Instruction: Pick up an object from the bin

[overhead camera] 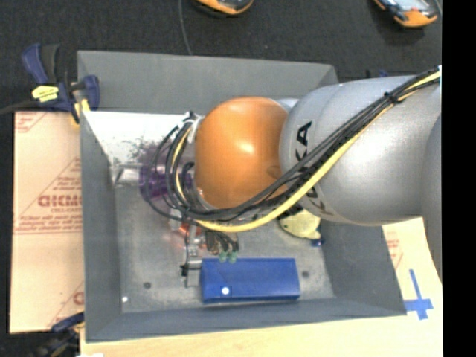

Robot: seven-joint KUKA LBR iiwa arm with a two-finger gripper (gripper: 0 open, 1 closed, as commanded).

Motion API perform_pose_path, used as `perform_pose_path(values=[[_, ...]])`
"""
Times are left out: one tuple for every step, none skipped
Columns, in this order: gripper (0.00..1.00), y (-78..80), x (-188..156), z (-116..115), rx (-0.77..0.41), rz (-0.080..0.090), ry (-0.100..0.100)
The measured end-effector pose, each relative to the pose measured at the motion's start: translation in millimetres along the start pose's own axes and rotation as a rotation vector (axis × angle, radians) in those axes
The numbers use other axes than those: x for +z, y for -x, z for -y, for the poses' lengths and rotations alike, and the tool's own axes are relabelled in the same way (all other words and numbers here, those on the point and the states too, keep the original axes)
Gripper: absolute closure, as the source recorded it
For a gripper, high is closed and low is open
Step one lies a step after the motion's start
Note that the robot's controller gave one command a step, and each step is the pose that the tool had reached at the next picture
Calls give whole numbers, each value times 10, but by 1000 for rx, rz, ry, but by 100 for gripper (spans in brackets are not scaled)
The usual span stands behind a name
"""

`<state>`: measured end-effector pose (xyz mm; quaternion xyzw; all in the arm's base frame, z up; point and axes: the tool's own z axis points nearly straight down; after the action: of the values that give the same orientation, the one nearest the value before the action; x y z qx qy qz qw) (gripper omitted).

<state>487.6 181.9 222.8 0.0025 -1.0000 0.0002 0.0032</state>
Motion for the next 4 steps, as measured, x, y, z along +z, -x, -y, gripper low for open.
perform_pose_path(values=[[0, 18, -45, 11, 5, 8, 2], [0, 245, 520, 523, -77, 13, 2], [0, 935, 484, 653, -234, 15, 3], [0, 1043, 932, 766, -73, 12, 1]])
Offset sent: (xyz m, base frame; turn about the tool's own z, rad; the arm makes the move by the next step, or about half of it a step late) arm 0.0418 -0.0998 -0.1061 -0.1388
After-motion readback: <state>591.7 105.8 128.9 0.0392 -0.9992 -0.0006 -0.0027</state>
